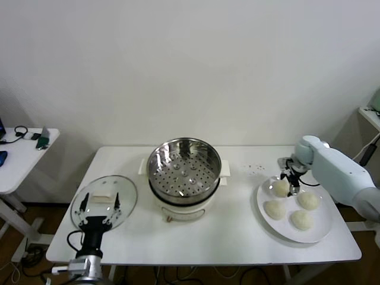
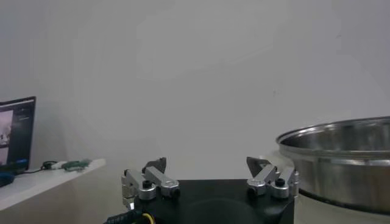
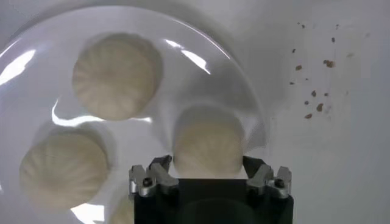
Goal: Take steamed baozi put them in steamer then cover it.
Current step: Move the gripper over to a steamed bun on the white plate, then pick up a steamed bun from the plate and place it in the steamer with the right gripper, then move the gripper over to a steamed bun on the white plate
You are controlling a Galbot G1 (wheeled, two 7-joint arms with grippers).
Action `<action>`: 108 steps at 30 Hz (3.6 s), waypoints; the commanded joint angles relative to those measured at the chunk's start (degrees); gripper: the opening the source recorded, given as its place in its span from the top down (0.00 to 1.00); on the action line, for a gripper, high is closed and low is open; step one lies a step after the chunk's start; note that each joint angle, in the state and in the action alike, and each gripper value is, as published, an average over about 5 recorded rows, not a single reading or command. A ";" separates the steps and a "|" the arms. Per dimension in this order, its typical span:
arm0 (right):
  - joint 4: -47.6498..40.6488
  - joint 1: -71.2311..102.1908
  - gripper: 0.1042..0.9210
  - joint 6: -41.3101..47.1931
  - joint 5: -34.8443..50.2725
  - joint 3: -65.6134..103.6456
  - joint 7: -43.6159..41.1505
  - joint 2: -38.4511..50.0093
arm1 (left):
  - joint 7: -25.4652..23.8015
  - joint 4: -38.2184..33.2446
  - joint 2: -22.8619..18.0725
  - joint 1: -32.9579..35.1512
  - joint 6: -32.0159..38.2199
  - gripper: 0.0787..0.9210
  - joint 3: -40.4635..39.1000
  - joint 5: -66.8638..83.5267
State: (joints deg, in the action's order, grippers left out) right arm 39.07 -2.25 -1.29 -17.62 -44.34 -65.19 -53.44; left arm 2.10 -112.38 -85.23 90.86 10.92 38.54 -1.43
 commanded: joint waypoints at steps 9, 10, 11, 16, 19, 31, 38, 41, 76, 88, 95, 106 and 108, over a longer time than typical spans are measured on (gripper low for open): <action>-0.81 0.04 0.26 -0.92 -1.05 1.04 0.01 -0.63 | -0.03 -0.02 0.07 0.23 0.08 0.12 0.09 0.48; -0.71 0.04 0.27 -0.94 -1.05 1.08 -0.01 -0.62 | -0.03 -0.03 0.07 0.24 0.09 0.12 0.09 0.51; -0.54 0.03 0.27 -0.97 -1.04 1.08 -0.02 -0.56 | -0.03 -0.03 0.07 0.26 0.10 0.12 0.10 0.53; 1.48 -0.75 0.28 -1.22 -0.73 0.30 -0.18 0.26 | -0.03 -0.06 0.07 0.57 0.19 0.12 0.21 0.99; 3.99 -3.18 0.28 -1.94 0.60 -2.45 -0.65 1.47 | -0.04 -0.23 0.08 0.88 0.23 0.12 0.32 1.35; 18.34 -26.59 0.28 -7.96 9.87 -23.41 -2.19 3.55 | -0.16 -0.99 0.21 1.88 0.41 0.12 0.50 1.80; 25.28 -38.86 0.27 -13.77 11.33 -31.33 -2.99 -0.93 | -0.27 -0.84 0.48 2.26 0.46 0.12 0.03 1.66; 26.90 -41.79 0.27 -17.12 10.20 -32.17 -3.14 -4.40 | -0.29 -0.84 0.82 2.25 0.42 0.12 0.00 1.80; 13.92 -18.70 0.26 -28.47 -22.22 -18.51 -0.35 -32.77 | 0.36 -2.84 4.04 5.06 0.45 0.12 1.21 5.52; 10.93 -16.32 0.25 -29.81 -25.51 -17.16 1.00 -33.59 | 0.38 -2.24 4.00 5.39 0.74 0.12 1.51 5.70; 10.79 -15.82 0.18 -29.68 -25.70 -16.69 1.74 -33.37 | 0.34 -2.08 3.83 5.34 0.75 0.12 1.45 5.61; 15.10 -19.62 0.12 -30.49 -20.11 -15.76 -1.78 -30.10 | 0.23 -2.21 3.76 5.58 0.69 0.12 1.57 5.59; 17.53 -22.02 0.12 -29.68 -15.55 -15.99 -3.94 -28.63 | 0.15 -2.29 3.76 5.59 0.63 0.12 1.54 5.55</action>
State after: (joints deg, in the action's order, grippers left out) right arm 54.22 -22.04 -30.80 -37.75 -60.82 -66.77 -83.48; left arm 2.28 -114.63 -81.43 96.41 11.62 40.08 4.16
